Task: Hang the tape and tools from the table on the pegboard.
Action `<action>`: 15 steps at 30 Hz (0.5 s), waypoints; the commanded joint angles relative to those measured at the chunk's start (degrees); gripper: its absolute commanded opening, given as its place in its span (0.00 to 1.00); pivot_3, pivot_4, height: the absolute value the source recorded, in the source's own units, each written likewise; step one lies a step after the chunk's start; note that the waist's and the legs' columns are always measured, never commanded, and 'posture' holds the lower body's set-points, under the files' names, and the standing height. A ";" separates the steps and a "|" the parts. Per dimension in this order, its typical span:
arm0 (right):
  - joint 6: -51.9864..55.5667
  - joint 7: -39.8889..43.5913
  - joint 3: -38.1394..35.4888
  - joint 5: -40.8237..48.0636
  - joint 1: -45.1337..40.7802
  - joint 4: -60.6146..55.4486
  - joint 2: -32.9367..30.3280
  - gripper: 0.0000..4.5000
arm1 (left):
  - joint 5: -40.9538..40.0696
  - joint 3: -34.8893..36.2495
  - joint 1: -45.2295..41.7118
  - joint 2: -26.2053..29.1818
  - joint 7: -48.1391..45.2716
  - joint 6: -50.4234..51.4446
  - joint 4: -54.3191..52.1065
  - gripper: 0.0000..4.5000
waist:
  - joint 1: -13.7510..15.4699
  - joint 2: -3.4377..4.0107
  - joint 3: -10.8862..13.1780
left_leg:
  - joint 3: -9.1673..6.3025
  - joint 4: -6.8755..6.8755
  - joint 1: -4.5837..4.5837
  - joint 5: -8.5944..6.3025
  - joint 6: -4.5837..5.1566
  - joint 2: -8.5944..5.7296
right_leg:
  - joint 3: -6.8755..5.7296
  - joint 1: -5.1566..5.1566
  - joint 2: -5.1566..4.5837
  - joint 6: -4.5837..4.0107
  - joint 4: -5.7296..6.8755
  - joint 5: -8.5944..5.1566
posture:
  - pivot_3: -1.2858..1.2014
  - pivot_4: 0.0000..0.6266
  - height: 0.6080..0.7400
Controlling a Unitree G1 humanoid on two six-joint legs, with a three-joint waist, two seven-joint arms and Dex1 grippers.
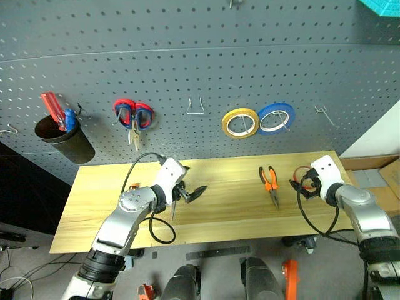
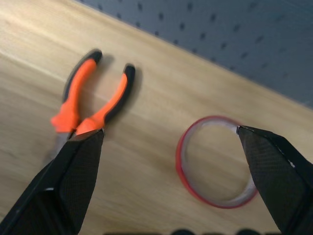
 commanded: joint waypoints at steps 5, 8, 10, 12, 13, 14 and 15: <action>-1.04 2.97 2.33 -3.35 -10.23 17.35 -1.30 1.00 | -1.46 -3.86 -5.17 2.49 -9.09 -0.49 -2.85 1.00 | -0.08 -0.06 2.71 | -0.02 0.51 -0.58 -0.05 0.07 0.01 | -0.06 -0.42 0.01 0.02 0.19 0.03 | 0.49 0.57 1.00; -3.24 5.36 4.81 -5.90 -13.48 25.02 -1.52 1.00 | -0.95 -4.49 -7.61 2.54 -10.37 -0.63 -1.69 1.00 | -0.09 -0.22 3.68 | 0.05 0.65 -0.99 -0.04 0.06 0.00 | -0.08 -0.76 0.01 0.04 0.23 0.12 | 0.49 0.60 1.00; -3.30 7.31 5.31 -6.21 -15.21 28.23 -1.38 1.00 | -0.91 -4.36 -8.20 2.69 -10.69 -0.50 -1.36 1.00 | -0.09 -0.41 4.15 | 0.11 0.65 -1.03 -0.04 0.06 0.01 | -0.08 -0.79 0.00 0.05 0.21 0.14 | 0.50 0.60 1.00; -4.37 8.88 5.81 -6.83 -17.16 31.80 -1.26 1.00 | -0.66 -4.28 -8.66 2.65 -10.84 -0.67 -0.94 1.00 | -0.13 -0.54 4.40 | 0.10 0.64 -1.03 -0.04 0.06 0.02 | -0.09 -0.80 0.00 0.06 0.18 0.14 | 0.50 0.60 1.00; -5.02 9.57 6.17 -7.32 -18.05 33.51 -1.22 1.00 | -0.57 -4.26 -8.78 2.66 -10.92 -0.74 -0.85 1.00 | -0.14 -0.57 4.48 | 0.10 0.64 -1.03 -0.04 0.06 0.03 | -0.10 -0.80 0.00 0.06 0.18 0.14 | 0.50 0.61 1.00; -5.67 10.04 6.53 -7.90 -19.20 35.70 -1.17 1.00 | -0.64 -4.34 -8.91 2.67 -11.26 -0.80 -0.80 1.00 | -0.14 -0.60 4.53 | 0.12 0.63 -1.03 -0.04 0.06 0.03 | -0.10 -0.80 0.00 0.05 0.17 0.14 | 0.50 0.61 1.00; -5.93 10.64 6.79 -8.39 -20.15 37.46 -1.12 1.00 | -0.69 -4.46 -8.95 2.78 -11.65 -0.87 -0.90 1.00 | -0.13 -0.65 4.57 | 0.14 0.63 -1.03 -0.04 0.06 0.03 | -0.11 -0.80 0.00 0.05 0.17 0.14 | 0.50 0.60 1.00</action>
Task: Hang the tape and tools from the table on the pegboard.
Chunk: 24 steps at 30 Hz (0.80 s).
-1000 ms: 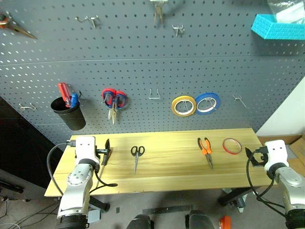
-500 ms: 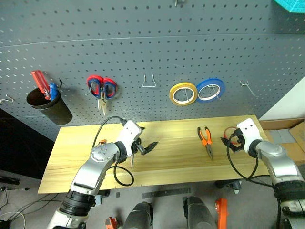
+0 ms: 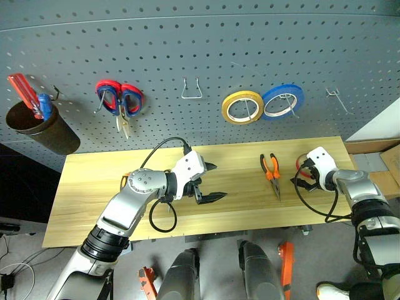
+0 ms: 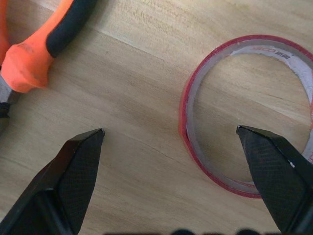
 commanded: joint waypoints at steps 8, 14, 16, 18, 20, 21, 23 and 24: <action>-1.83 7.16 4.01 -5.32 -4.67 13.11 -0.42 0.79 | 0.79 -0.90 -1.02 0.67 -3.09 -1.75 -1.16 1.00 | 0.18 -0.38 0.23 | 0.05 0.06 0.00 0.00 0.00 0.00 | -0.07 0.04 0.00 0.01 0.04 0.02 | 0.50 0.60 1.00; -5.04 3.52 4.95 -8.01 -4.59 14.92 -0.50 0.31 | 1.62 -1.63 -1.30 0.56 -3.88 -2.85 -0.78 1.00 | 0.20 -0.54 0.30 | 0.03 0.08 0.00 0.00 -0.01 0.01 | -0.09 0.06 0.00 0.01 0.01 0.04 | 0.50 0.59 1.00; -6.55 1.51 4.92 -8.49 -3.90 14.66 -0.48 0.17 | 1.83 -1.70 -1.27 0.52 -3.94 -3.11 -0.69 1.00 | 0.20 -0.54 0.30 | 0.03 0.11 0.01 0.00 -0.01 0.01 | -0.09 0.07 0.00 0.03 0.01 0.09 | 0.50 0.59 1.00; -8.61 -0.46 4.38 -8.47 -2.38 13.79 -0.59 0.02 | 1.73 -1.71 -1.16 0.44 -3.81 -3.00 -0.95 1.00 | 0.21 -0.56 0.29 | -0.02 0.17 0.01 0.01 -0.01 0.01 | -0.09 0.08 0.00 0.01 0.01 0.16 | 0.50 0.59 1.00; -9.65 -1.22 3.52 -7.81 -1.23 12.89 -0.67 0.01 | 1.65 -1.73 -1.16 0.40 -3.74 -3.04 -0.95 1.00 | 0.20 -0.58 0.28 | -0.07 0.26 0.02 0.01 -0.01 0.01 | -0.10 0.13 0.01 0.02 0.02 0.18 | 0.50 0.58 1.00; -9.95 -1.27 2.96 -7.34 -0.68 12.28 -0.78 0.01 | 1.66 -1.73 -1.18 0.36 -3.69 -3.16 -0.86 1.00 | 0.19 -0.58 0.28 | -0.10 0.32 0.02 0.01 -0.01 0.00 | -0.09 0.15 0.01 0.04 0.02 0.21 | 0.50 0.58 1.00; -10.27 -2.32 1.38 -6.30 0.47 10.68 -1.31 0.01 | 1.58 -1.68 -1.31 0.19 -3.61 -3.21 -0.79 1.00 | 0.22 -0.58 0.28 | -0.09 0.42 0.01 0.00 -0.01 -0.01 | -0.07 0.17 0.01 0.07 0.02 0.26 | 0.49 0.58 1.00; -10.12 -3.28 -0.22 -5.16 1.66 8.35 -1.85 0.01 | 1.48 -1.62 -1.47 -0.06 -3.43 -3.20 -0.84 1.00 | 0.27 -0.58 0.28 | -0.10 0.45 0.01 0.00 -0.01 -0.02 | -0.07 0.18 0.01 0.08 0.02 0.27 | 0.49 0.58 1.00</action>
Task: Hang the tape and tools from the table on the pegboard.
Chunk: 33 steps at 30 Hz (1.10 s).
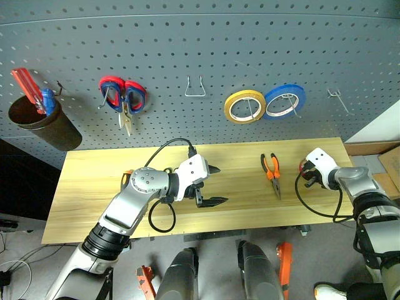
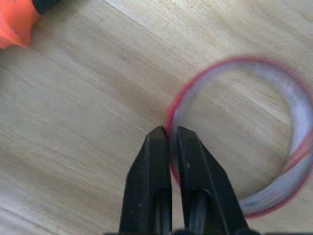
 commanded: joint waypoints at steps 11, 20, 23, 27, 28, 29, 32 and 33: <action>19.66 -18.54 -17.89 7.58 34.54 -66.54 4.72 0.01 | -0.47 0.90 -2.38 -3.17 1.41 -2.12 0.11 1.00 | -0.08 0.41 0.22 | 0.09 0.38 -1.23 0.00 -0.01 -0.04 | 0.06 -1.32 -0.06 0.01 0.76 0.01 | 0.48 0.58 1.00; 23.82 -34.68 -16.12 -1.12 40.68 -99.80 18.51 0.01 | -1.20 2.17 -4.57 -6.65 2.89 -4.74 1.50 1.00 | -0.53 0.46 0.25 | 0.44 0.42 -0.86 0.01 0.02 -0.01 | 0.27 -1.33 -0.06 -0.03 0.98 0.05 | 0.47 0.58 1.00; 23.43 -34.97 -17.67 -1.51 35.95 -99.52 16.87 0.01 | -2.18 4.03 -5.95 -8.96 4.75 -5.73 2.15 1.00 | -0.64 0.46 0.25 | 0.53 0.46 -0.85 0.01 0.01 -0.02 | 0.27 -1.32 -0.07 -0.02 0.95 0.06 | 0.46 0.58 1.00; 22.56 -34.28 -19.44 -0.41 30.58 -95.40 14.63 0.01 | -2.75 4.51 -6.34 -9.80 5.08 -5.72 1.69 1.00 | -1.00 0.46 0.25 | 0.60 0.41 -0.85 0.01 0.01 0.04 | 0.19 -1.34 -0.05 -0.03 0.92 0.06 | 0.46 0.57 1.00; 21.81 -34.21 -19.80 0.00 29.54 -93.81 14.24 0.01 | -2.83 4.49 -6.35 -9.85 5.15 -5.72 1.55 1.00 | -1.10 0.46 0.25 | 0.61 0.39 -0.86 0.01 0.01 0.03 | 0.21 -1.36 -0.08 -0.03 0.90 0.06 | 0.46 0.57 1.00; 20.97 -34.07 -19.99 0.35 28.87 -92.28 13.91 0.01 | -2.83 4.45 -6.35 -9.91 5.26 -5.79 1.47 1.00 | -1.26 0.46 0.25 | 0.63 0.39 -0.87 0.00 0.02 0.03 | 0.21 -1.35 -0.08 -0.03 0.86 0.06 | 0.46 0.57 1.00; 17.80 -33.80 -21.34 2.32 26.27 -86.24 13.52 0.01 | -2.85 4.39 -6.52 -10.22 5.62 -5.81 1.23 1.00 | -1.35 0.46 0.25 | 0.67 0.38 -0.89 -0.01 0.04 0.01 | 0.21 -1.35 -0.11 -0.03 0.83 0.07 | 0.47 0.56 1.00; 17.03 -33.52 -21.91 3.60 25.10 -84.22 13.73 0.01 | -2.92 4.45 -6.65 -10.33 5.73 -5.78 1.16 1.00 | -1.38 0.46 0.25 | 0.68 0.38 -0.89 -0.01 0.04 0.01 | 0.21 -1.35 -0.11 -0.03 0.82 0.07 | 0.47 0.56 1.00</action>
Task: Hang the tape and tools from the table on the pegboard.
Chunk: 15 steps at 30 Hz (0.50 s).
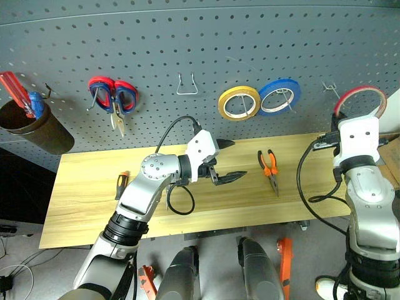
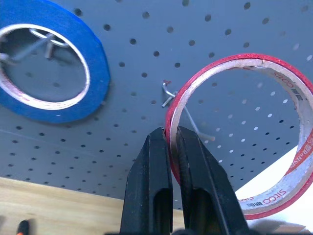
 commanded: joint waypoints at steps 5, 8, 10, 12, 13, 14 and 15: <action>-6.60 2.31 -3.29 7.01 -5.27 10.09 -0.33 0.01 | -1.43 1.28 -0.87 -1.22 1.27 -0.75 -2.81 1.00 | -0.15 0.00 0.00 | 0.02 0.01 0.02 0.00 0.00 0.02 | 0.00 -0.01 0.02 0.00 0.05 0.00 | 0.47 0.56 1.00; -8.66 3.55 -3.14 9.00 -6.34 14.12 -0.20 0.01 | -2.86 2.05 -0.71 -1.79 1.55 0.04 -3.93 1.00 | -0.15 0.00 0.00 | 0.02 0.02 0.01 0.00 0.00 0.02 | 0.01 0.00 0.01 0.00 0.04 0.00 | 0.47 0.55 1.00; -9.52 3.58 -3.09 9.73 -6.38 15.07 -0.02 0.01 | -4.36 2.82 -0.47 -2.25 1.68 0.75 -4.87 1.00 | -0.15 0.00 0.00 | 0.02 0.02 0.01 0.00 0.00 0.02 | 0.00 -0.01 0.01 0.00 0.05 0.00 | 0.48 0.56 1.00; -10.54 3.33 -2.91 9.71 -6.28 15.77 -0.01 0.05 | -6.15 3.33 -0.26 -2.41 1.55 1.67 -5.91 1.00 | -0.15 0.00 0.00 | 0.02 0.02 0.00 0.00 0.00 0.02 | 0.02 -0.02 0.01 0.00 0.05 0.00 | 0.48 0.56 1.00; -10.75 3.28 -2.90 9.87 -6.26 16.09 0.05 0.09 | -6.65 3.49 -0.19 -2.49 1.66 1.87 -6.24 1.00 | -0.14 0.00 0.00 | 0.01 0.02 0.01 0.00 0.00 0.02 | 0.02 -0.02 0.00 0.00 0.06 0.00 | 0.48 0.56 1.00; -11.06 3.12 -2.83 9.86 -6.07 16.40 0.08 0.13 | -7.48 3.92 -0.10 -2.80 1.90 2.29 -6.58 1.00 | -0.14 0.00 0.00 | 0.01 0.02 0.01 0.00 0.00 0.02 | 0.03 -0.02 0.00 0.00 0.05 0.00 | 0.48 0.56 1.00; -11.22 3.02 -2.78 9.94 -5.83 16.54 0.14 0.20 | -8.00 4.24 -0.05 -3.06 2.12 2.38 -6.85 1.00 | -0.14 0.00 0.00 | 0.01 0.02 0.01 0.00 0.00 0.02 | 0.03 -0.02 0.00 0.00 0.06 0.00 | 0.48 0.56 1.00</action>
